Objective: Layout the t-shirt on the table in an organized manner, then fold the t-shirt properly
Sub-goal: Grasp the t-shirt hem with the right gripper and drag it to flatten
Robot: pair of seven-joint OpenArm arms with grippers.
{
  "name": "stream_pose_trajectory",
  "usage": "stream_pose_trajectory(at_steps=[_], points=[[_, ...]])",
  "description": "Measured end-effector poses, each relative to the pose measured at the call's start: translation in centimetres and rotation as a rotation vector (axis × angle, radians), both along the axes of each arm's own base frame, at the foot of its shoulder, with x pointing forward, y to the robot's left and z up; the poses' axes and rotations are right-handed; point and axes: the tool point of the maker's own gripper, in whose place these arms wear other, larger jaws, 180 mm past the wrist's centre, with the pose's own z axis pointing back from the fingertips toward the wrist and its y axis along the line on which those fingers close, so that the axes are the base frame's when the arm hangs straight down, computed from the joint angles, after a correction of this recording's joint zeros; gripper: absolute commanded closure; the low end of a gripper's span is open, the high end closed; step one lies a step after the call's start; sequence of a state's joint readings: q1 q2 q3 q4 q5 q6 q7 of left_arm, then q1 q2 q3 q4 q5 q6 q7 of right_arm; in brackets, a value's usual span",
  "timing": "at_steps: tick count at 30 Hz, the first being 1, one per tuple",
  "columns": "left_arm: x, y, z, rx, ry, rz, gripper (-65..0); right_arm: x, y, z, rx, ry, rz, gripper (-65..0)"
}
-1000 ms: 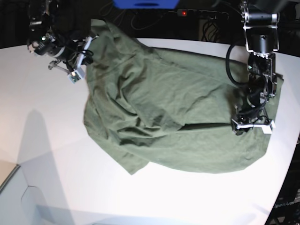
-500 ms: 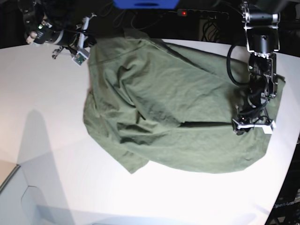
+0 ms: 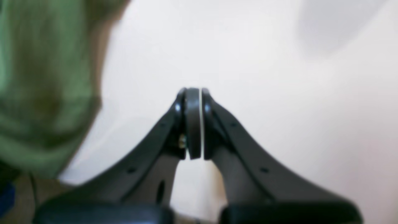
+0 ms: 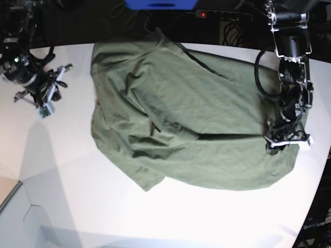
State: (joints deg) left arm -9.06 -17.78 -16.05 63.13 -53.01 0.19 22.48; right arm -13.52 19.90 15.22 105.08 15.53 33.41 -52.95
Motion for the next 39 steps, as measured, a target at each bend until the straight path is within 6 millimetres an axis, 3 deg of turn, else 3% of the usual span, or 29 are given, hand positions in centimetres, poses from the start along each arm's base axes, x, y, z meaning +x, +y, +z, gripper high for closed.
stream_pose_trajectory(at_steps=[4,7,10,13,17,19,22,28,33,39], points=[[-0.8,-0.8,0.3,0.005,-0.011,-0.020,-23.8,5.4,4.2,-0.4,0.106,-0.028,0.050,0.0],[-1.8,-1.8,0.9,0.015,-0.024,-0.051,-23.8,8.8,6.0,-0.5,0.155,-0.043,0.071,0.0],[-3.4,-2.2,1.8,0.046,-0.048,-0.071,-23.8,9.2,7.7,-2.9,0.184,0.038,0.084,0.0],[-5.2,-3.2,1.2,0.046,-0.027,-0.103,-23.8,9.5,9.3,-5.0,0.209,0.119,0.101,0.0],[-7.3,-2.8,-1.2,0.045,0.038,-0.092,-23.8,12.0,10.1,-4.7,0.275,0.065,0.088,0.0],[-8.5,-2.4,-3.0,0.039,0.094,-0.080,-23.8,12.3,10.1,-5.5,0.308,0.051,0.071,0.0],[-8.9,-1.7,-3.9,0.037,0.102,-0.066,-23.8,13.2,10.1,-5.8,0.371,0.022,0.043,0.0],[-9.3,-1.2,-4.0,0.045,0.097,-0.059,-23.8,16.8,8.4,-6.3,0.448,-0.007,-0.043,0.0],[-9.7,-2.2,-3.5,0.048,0.108,-0.080,-23.8,19.5,7.7,-5.8,0.501,-0.065,-0.097,0.0],[-9.3,-4.1,-3.1,0.044,0.101,-0.138,-23.8,22.1,10.2,-3.8,0.487,-0.101,-0.040,0.0]])
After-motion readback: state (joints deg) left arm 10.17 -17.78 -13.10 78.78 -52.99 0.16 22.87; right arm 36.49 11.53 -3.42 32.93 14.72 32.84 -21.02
